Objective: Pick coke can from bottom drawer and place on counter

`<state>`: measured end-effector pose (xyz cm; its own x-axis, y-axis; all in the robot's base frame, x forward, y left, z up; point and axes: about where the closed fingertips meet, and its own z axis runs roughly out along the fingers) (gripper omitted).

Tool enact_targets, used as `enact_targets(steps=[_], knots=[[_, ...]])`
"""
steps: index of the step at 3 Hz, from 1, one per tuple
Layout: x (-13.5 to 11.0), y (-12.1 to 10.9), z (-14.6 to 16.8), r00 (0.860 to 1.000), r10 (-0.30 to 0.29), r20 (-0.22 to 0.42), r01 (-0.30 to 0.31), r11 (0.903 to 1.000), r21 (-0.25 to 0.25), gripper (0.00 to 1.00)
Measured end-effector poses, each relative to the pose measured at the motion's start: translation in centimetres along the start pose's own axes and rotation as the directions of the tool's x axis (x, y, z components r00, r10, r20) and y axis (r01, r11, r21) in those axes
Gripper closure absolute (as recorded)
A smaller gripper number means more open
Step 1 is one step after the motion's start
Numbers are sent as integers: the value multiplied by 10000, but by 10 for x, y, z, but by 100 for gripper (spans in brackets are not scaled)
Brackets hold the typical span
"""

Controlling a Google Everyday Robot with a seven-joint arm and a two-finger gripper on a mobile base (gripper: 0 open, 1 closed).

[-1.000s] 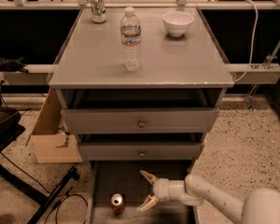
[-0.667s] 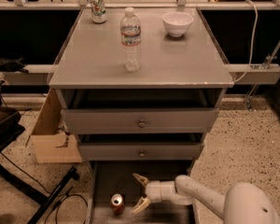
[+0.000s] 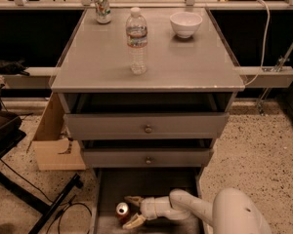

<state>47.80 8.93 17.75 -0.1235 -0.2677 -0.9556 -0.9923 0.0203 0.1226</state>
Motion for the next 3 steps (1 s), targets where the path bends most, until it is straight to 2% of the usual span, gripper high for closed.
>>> enact_targets(steps=[1, 2, 3], knots=[[10, 9, 20, 9992, 50, 389, -48, 10000, -61, 44], [6, 13, 43, 9957, -111, 915, 129, 9997, -196, 67], [6, 14, 45, 9953, -125, 963, 145, 9997, -204, 91]])
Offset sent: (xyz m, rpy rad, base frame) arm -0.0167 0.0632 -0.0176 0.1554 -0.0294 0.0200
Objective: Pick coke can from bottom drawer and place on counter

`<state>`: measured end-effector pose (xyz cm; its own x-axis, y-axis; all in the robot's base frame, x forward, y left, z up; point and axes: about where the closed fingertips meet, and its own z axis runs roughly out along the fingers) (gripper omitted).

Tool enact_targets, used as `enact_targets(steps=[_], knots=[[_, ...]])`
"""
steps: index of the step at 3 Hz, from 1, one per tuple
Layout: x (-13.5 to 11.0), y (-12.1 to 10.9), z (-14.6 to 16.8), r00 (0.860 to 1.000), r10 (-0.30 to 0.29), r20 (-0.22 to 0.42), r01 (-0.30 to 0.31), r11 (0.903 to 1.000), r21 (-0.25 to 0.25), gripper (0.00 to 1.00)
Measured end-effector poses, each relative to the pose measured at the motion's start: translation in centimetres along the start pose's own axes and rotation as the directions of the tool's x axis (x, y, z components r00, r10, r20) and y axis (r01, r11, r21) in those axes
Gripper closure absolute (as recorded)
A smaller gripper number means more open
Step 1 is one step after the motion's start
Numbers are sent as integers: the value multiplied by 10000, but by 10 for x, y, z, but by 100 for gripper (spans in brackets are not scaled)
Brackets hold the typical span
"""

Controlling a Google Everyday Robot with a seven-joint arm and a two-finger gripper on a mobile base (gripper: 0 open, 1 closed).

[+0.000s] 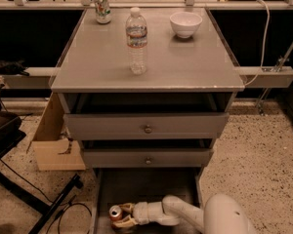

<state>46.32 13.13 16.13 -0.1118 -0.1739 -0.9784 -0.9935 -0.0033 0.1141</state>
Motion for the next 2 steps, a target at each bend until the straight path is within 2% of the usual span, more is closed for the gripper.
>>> enact_targets(steps=[1, 2], knots=[[0, 0, 0, 10000, 0, 0, 0, 10000, 0, 100], [-34, 7, -31, 9989, -363, 304, 356, 9991, 241, 100]])
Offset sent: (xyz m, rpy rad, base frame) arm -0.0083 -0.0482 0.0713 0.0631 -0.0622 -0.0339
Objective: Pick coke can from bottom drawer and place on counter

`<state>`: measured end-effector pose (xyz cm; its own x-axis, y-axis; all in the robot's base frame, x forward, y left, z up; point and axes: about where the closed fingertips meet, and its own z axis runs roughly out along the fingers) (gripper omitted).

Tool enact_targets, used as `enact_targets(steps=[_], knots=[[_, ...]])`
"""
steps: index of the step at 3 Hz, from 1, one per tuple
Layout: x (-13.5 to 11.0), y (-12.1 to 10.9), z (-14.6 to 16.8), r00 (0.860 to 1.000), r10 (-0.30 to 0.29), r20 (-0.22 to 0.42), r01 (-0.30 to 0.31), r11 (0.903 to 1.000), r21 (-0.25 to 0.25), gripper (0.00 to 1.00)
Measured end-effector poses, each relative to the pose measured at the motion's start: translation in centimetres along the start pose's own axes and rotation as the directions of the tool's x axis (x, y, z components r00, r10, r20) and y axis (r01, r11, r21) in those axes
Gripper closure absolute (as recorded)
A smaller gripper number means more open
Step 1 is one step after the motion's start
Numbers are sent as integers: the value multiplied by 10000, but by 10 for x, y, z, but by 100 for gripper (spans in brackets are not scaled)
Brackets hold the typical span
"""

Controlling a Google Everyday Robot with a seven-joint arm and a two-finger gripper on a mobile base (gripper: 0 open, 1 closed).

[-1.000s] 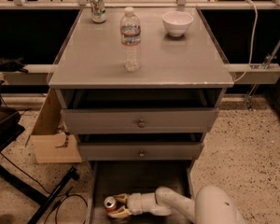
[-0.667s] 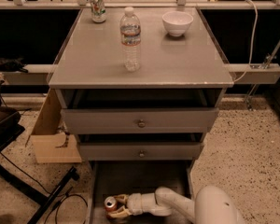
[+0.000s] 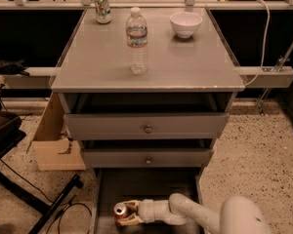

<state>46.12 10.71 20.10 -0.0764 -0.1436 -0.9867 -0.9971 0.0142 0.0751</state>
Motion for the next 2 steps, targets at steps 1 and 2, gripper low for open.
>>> enact_targets(steps=[1, 2], knots=[[-53, 14, -43, 9988, -335, 369, 325, 9992, 251, 100], [-142, 38, -113, 9955, 29, 946, -81, 9985, 540, 100]])
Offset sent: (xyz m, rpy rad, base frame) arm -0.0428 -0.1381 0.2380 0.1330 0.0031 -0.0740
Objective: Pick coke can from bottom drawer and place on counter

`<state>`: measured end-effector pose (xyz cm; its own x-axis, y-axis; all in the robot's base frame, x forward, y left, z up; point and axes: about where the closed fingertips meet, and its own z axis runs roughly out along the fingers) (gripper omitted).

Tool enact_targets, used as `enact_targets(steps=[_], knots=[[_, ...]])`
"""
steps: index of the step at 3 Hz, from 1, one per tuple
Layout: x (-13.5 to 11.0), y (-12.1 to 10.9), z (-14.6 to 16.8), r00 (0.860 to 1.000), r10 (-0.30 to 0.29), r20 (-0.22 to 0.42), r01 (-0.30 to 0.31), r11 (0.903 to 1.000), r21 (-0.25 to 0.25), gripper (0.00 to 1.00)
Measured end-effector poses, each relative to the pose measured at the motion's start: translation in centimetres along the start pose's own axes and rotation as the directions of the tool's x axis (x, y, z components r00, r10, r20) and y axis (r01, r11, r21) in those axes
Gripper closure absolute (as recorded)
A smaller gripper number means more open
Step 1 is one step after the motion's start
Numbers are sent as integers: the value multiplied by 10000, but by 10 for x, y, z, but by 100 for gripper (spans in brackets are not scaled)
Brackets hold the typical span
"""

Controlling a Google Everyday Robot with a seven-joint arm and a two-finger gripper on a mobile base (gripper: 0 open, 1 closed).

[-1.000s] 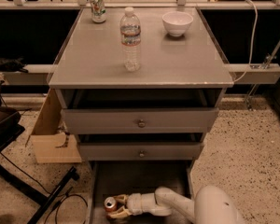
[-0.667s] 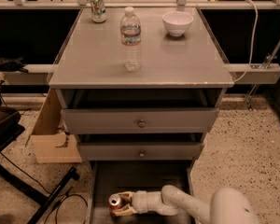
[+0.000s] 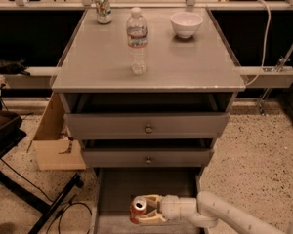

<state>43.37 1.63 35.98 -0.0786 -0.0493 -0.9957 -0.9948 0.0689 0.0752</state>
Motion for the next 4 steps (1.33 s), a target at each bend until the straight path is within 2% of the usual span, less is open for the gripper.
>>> enact_targets(steps=[1, 2, 3, 4], knots=[[-68, 9, -41, 9989, 470, 54, -471, 9984, 301, 100], [-136, -5, -85, 9946, 1041, -62, -1024, 9865, 1281, 100], [-136, -5, -85, 9946, 1040, -64, -1023, 9865, 1282, 100], [-175, -8, -88, 9957, 885, -281, -830, 9840, 1578, 100]])
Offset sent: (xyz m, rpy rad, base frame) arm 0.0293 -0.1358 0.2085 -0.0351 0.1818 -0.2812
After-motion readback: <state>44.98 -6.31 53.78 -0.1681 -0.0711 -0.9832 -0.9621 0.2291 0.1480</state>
